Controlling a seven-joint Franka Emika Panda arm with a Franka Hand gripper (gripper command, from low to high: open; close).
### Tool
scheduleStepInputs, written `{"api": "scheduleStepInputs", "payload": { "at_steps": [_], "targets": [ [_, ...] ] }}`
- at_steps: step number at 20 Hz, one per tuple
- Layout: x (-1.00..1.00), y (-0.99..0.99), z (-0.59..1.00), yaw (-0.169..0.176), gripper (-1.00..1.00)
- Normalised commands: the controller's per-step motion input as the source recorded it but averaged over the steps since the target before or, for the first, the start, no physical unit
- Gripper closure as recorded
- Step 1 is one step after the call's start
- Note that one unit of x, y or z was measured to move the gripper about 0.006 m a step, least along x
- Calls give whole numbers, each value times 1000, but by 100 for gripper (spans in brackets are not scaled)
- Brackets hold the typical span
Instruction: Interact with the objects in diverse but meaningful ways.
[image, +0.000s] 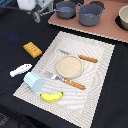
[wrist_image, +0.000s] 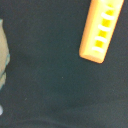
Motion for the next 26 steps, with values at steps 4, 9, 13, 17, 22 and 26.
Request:
{"api": "scheduleStepInputs", "payload": {
  "at_steps": [4,9,13,17,22,26],
  "targets": [
    [-221,-277,-694,-104,-100],
    [-279,-81,-697,-93,-100],
    [-302,6,-577,-79,-100],
    [-276,32,-462,-58,-100],
    [-311,74,-418,-34,-100],
    [-364,139,-426,-14,-100]
  ]
}}
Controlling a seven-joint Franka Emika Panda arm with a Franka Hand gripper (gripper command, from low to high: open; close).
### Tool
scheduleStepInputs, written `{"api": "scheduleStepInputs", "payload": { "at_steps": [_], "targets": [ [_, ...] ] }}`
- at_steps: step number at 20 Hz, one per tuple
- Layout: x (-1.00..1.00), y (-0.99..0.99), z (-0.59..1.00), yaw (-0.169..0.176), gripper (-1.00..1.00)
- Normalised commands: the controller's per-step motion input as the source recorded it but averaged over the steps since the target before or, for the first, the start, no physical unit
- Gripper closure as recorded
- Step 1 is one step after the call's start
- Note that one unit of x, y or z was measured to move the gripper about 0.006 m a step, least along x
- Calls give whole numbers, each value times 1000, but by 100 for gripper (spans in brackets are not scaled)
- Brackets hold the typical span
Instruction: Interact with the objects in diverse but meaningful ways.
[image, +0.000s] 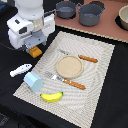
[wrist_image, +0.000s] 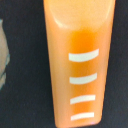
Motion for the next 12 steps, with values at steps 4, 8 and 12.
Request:
{"api": "scheduleStepInputs", "payload": {
  "at_steps": [4,8,12],
  "targets": [
    [-371,189,-429,0,-100],
    [-326,179,-342,0,-100],
    [-228,167,-138,0,100]
  ]
}}
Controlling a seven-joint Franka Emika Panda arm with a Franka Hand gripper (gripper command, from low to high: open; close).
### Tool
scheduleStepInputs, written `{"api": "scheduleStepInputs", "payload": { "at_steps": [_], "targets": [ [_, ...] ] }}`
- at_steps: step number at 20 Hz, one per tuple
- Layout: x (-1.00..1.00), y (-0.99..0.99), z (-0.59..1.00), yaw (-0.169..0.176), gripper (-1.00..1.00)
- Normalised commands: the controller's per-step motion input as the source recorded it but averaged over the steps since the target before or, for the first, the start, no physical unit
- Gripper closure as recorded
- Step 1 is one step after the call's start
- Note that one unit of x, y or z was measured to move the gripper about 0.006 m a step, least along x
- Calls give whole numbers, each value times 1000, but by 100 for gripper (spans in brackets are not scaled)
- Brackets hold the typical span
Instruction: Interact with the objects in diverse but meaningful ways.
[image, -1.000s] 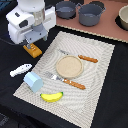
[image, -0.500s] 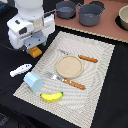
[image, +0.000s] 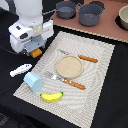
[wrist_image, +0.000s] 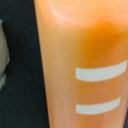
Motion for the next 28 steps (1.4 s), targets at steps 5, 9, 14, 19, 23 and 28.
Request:
{"api": "scheduleStepInputs", "payload": {
  "at_steps": [5,9,14,19,23,28],
  "targets": [
    [-169,55,-33,0,100],
    [-46,-6,0,0,100],
    [-464,-227,193,-12,100],
    [247,-417,991,-104,100],
    [801,-201,1000,-119,100],
    [913,-161,951,-93,100]
  ]
}}
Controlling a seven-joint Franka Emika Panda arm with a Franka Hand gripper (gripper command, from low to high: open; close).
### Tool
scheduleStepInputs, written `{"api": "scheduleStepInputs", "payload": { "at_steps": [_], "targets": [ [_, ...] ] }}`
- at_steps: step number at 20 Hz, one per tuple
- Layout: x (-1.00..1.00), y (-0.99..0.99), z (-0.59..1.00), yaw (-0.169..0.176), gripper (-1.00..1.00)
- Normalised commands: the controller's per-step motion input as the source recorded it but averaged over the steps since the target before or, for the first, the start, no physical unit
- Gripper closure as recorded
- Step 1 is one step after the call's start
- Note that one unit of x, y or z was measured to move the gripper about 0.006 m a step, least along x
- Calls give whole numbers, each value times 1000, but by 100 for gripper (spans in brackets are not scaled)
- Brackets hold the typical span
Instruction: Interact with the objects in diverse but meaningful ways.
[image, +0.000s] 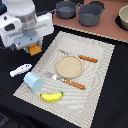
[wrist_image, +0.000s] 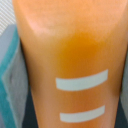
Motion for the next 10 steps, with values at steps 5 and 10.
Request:
{"api": "scheduleStepInputs", "payload": {
  "at_steps": [5,10],
  "targets": [
    [993,-189,741,-49,100],
    [1000,-185,642,-27,100]
  ]
}}
